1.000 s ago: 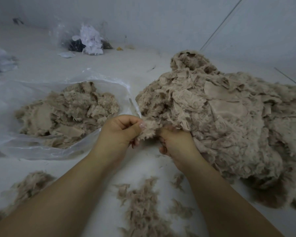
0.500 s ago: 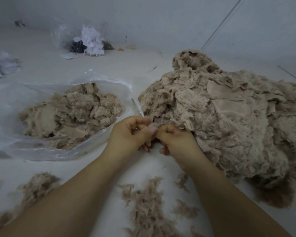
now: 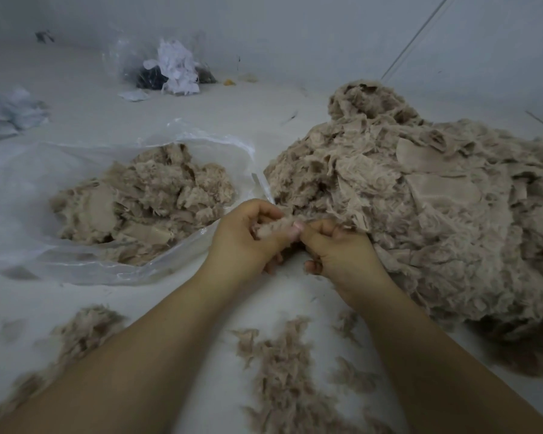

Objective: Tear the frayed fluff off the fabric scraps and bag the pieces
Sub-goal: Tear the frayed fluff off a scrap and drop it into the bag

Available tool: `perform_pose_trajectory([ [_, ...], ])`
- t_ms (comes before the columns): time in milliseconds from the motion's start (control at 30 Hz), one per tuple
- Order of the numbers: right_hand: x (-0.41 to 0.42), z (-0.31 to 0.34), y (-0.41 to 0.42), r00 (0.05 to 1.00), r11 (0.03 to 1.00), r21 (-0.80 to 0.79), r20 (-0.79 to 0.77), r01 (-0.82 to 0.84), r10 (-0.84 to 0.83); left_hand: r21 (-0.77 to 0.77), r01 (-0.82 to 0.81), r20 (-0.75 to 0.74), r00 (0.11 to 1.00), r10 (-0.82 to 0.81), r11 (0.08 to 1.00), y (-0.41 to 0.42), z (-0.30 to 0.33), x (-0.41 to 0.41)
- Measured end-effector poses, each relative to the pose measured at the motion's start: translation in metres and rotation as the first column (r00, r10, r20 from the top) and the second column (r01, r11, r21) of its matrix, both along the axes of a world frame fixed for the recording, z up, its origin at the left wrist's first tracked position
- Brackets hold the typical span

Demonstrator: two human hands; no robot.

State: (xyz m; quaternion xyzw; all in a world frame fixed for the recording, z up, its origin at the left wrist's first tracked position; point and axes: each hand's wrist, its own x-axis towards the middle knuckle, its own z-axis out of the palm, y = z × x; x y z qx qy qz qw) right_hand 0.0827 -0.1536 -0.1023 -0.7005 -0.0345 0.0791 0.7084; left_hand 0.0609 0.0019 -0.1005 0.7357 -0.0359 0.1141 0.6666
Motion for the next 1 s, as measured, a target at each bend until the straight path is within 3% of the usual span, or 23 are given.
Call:
perform_pose_trajectory([
  [100,-0.001,0.001,-0.001,1.000,0.999,0.025,0.001,-0.026,0.026,0.058,0.057,-0.040,0.998,-0.055,0.997,-0.001,-0.001,-0.001],
  [267,-0.004,0.003,0.001,0.997,0.997,-0.045,0.022,-0.066,0.067,-0.042,0.078,-0.090,0.993,-0.081,0.996,-0.003,0.002,-0.005],
  [367,-0.001,0.002,-0.001,0.998,0.998,0.020,-0.035,-0.060,0.061,-0.129,0.090,-0.114,0.988,-0.105,0.988,-0.004,0.002,-0.004],
  [467,0.001,0.001,-0.002,0.996,0.996,0.067,-0.063,-0.062,0.066,-0.204,-0.005,-0.170,0.985,-0.031,0.979,0.000,0.001,0.000],
  [567,0.000,0.003,-0.002,0.994,0.995,0.025,-0.047,-0.093,0.094,-0.126,-0.035,-0.135,0.991,0.018,0.991,0.004,0.000,0.002],
  [700,-0.002,0.003,-0.003,0.982,0.979,-0.082,-0.012,-0.187,0.187,0.109,0.034,-0.018,0.999,-0.033,0.993,0.001,0.001,-0.001],
  [767,-0.003,0.004,-0.003,0.972,0.967,-0.099,-0.010,-0.234,0.234,0.105,0.007,-0.037,0.999,-0.004,0.994,-0.002,0.000,-0.001],
  [900,0.000,0.004,-0.005,0.978,0.978,-0.036,-0.057,-0.205,0.202,-0.030,-0.118,-0.163,0.980,0.111,0.993,0.002,0.005,0.001],
  [1000,0.001,0.005,-0.005,0.985,0.988,0.030,-0.087,-0.150,0.152,-0.171,-0.066,-0.274,0.962,0.017,0.983,0.009,0.013,0.001],
])
